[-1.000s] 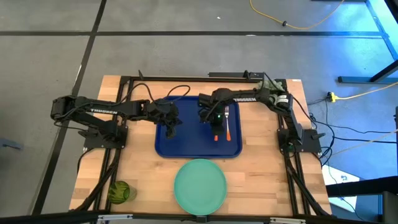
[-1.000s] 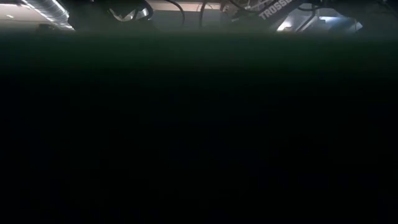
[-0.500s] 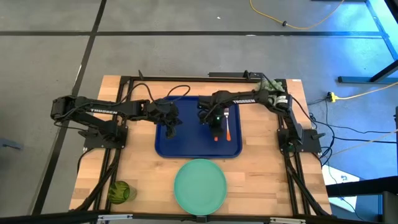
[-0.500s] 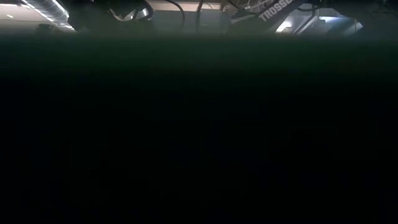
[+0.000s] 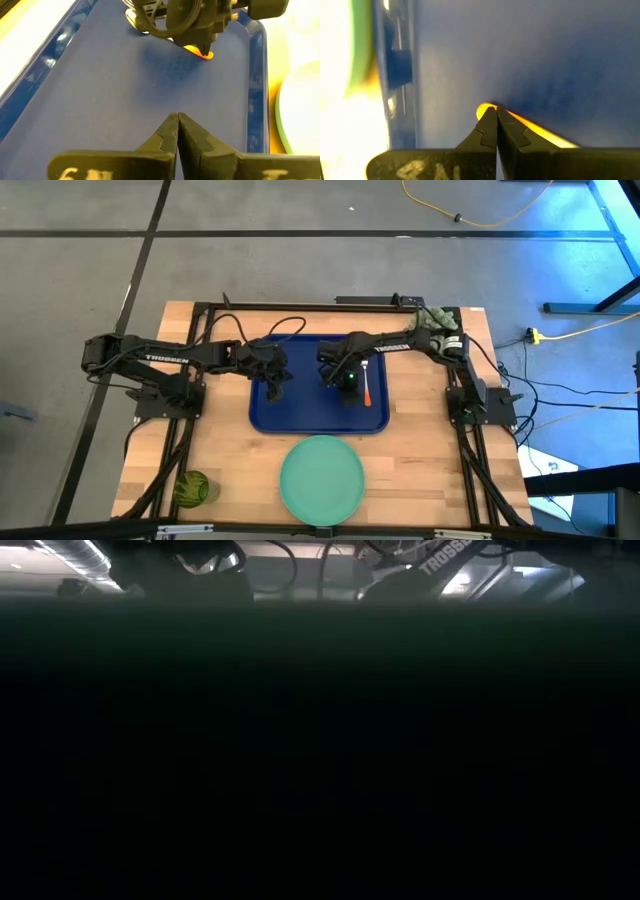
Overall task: Pick and place plate/cup/fork/spoon on tray
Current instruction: Adjust the orange spoon on the blue serving tray
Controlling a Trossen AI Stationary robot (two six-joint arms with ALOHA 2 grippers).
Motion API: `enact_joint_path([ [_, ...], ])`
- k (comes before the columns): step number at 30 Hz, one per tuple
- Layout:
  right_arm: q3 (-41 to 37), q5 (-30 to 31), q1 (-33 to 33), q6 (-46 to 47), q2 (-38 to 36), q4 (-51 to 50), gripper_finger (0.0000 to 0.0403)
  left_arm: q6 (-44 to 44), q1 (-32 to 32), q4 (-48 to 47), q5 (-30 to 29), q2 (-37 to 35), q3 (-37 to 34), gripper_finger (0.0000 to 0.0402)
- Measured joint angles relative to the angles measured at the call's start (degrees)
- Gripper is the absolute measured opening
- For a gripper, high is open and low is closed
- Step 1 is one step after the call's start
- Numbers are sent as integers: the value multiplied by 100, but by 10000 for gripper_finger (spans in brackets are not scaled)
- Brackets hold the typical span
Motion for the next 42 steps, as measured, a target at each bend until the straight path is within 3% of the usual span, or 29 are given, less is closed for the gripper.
enact_joint_path([
  [5, 378, -11, 0, -48, -34, 89, 0, 0, 0, -1, 1, 0, 0, 0],
  [16, -52, -32, 2, -20, -34, 638, 0, 1, 0, -1, 1, 0, 0, 0],
  [42, -326, 10, 94, 30, -34, 715, 0, 2, 0, -1, 1, 0, 0, 0],
])
